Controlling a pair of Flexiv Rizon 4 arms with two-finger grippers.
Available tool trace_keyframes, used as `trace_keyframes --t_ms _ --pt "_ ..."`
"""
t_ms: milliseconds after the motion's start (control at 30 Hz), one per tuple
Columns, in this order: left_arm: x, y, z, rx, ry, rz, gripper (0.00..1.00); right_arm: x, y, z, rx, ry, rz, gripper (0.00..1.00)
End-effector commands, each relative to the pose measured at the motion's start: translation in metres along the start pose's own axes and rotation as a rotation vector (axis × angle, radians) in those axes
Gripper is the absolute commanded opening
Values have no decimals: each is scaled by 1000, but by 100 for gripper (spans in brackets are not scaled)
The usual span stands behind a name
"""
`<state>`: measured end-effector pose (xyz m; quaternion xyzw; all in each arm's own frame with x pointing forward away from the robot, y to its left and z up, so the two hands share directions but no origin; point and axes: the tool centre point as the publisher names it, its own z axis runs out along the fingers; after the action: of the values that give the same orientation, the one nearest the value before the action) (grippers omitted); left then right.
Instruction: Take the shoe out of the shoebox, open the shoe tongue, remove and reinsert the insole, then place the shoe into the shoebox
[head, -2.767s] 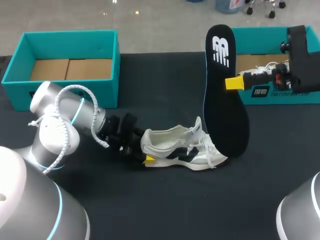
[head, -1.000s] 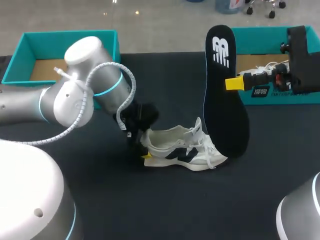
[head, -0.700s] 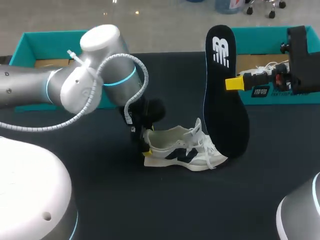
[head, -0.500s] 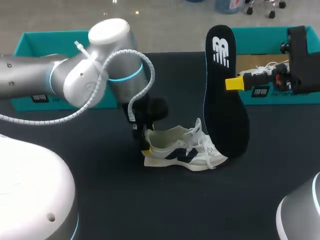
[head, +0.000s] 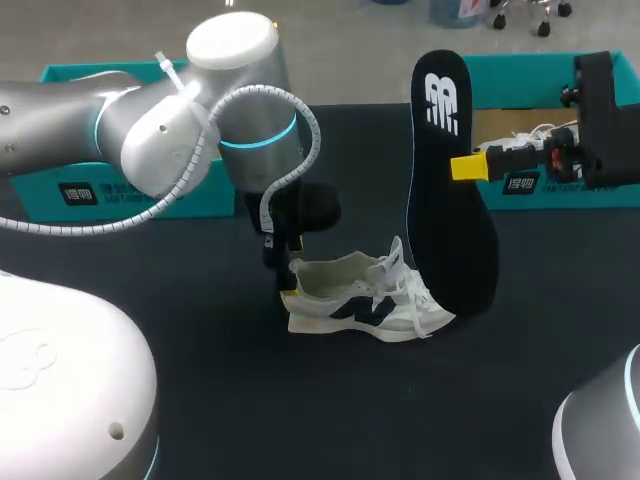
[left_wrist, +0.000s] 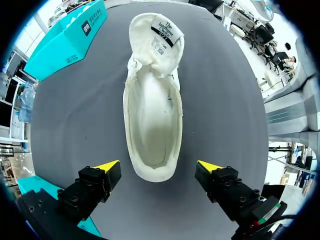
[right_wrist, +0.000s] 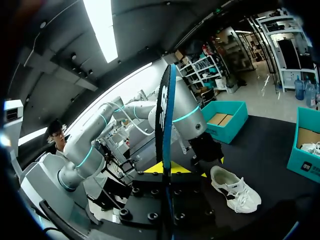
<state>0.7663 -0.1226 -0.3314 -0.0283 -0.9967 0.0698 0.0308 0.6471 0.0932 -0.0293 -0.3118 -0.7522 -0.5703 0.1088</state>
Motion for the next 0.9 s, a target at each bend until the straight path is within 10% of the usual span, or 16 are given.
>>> trace_keyframes --t_ms 33,900 --pt "7 7 -16 12 -6 -2 100 -1 1 2 3 0 2 0" --pt "7 7 -19 8 -14 -30 100 -1 1 2 3 0 2 0"
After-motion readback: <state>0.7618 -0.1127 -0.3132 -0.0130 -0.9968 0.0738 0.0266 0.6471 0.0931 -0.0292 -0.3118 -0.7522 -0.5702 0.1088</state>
